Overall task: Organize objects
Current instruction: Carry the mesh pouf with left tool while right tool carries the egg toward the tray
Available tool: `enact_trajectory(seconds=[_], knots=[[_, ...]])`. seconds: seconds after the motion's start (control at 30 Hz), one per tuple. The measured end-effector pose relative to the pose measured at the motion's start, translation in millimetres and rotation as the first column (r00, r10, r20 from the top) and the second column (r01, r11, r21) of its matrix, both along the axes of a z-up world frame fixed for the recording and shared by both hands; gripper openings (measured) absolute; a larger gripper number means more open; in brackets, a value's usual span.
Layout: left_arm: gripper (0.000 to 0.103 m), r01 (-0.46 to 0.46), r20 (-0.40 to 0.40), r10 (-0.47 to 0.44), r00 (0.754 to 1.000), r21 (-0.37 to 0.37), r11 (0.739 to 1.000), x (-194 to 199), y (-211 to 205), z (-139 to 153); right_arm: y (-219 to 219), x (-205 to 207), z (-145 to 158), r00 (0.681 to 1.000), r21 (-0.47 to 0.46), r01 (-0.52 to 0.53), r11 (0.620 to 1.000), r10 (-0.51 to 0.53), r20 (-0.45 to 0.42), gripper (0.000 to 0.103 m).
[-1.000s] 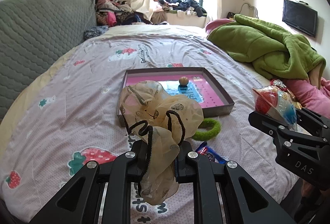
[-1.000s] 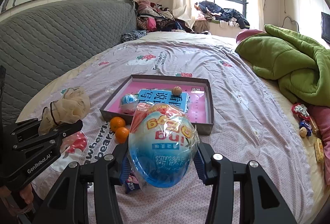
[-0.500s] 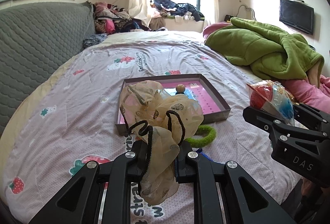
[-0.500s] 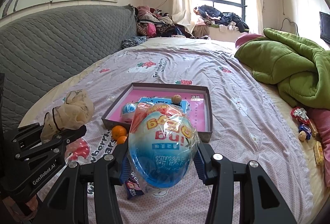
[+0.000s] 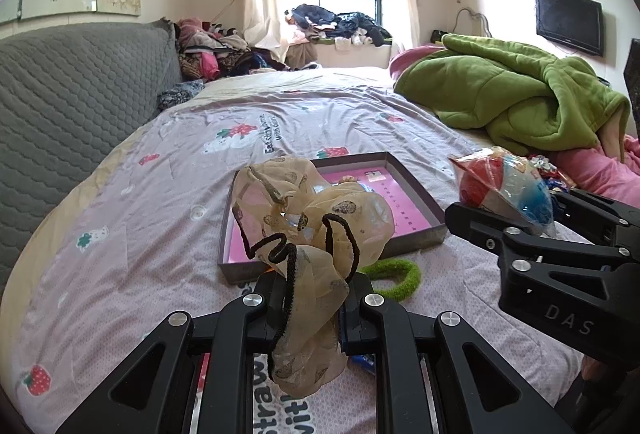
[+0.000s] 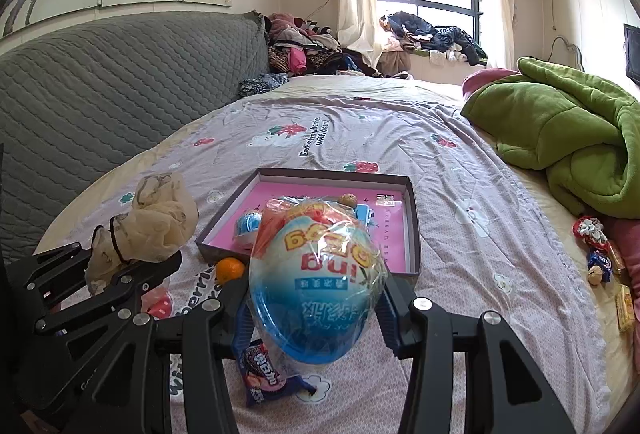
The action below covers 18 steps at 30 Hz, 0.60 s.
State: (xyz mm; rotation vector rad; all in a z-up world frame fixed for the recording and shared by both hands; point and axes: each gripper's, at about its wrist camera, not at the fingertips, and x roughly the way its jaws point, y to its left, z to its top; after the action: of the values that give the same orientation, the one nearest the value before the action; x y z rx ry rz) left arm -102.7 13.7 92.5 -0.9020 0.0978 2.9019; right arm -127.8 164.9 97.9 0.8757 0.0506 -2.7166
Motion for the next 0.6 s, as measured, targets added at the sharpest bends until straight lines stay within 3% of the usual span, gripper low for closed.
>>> enact_trajectory(seconds=[0.6], knots=[[0.017,0.008,0.015,-0.008,1.000,-0.005,1.000,-43.4,7.7,-3.9,-1.7,-36.0,-8.0,1.000,0.019,-0.008,1.000,0.008,0.012,0.050]])
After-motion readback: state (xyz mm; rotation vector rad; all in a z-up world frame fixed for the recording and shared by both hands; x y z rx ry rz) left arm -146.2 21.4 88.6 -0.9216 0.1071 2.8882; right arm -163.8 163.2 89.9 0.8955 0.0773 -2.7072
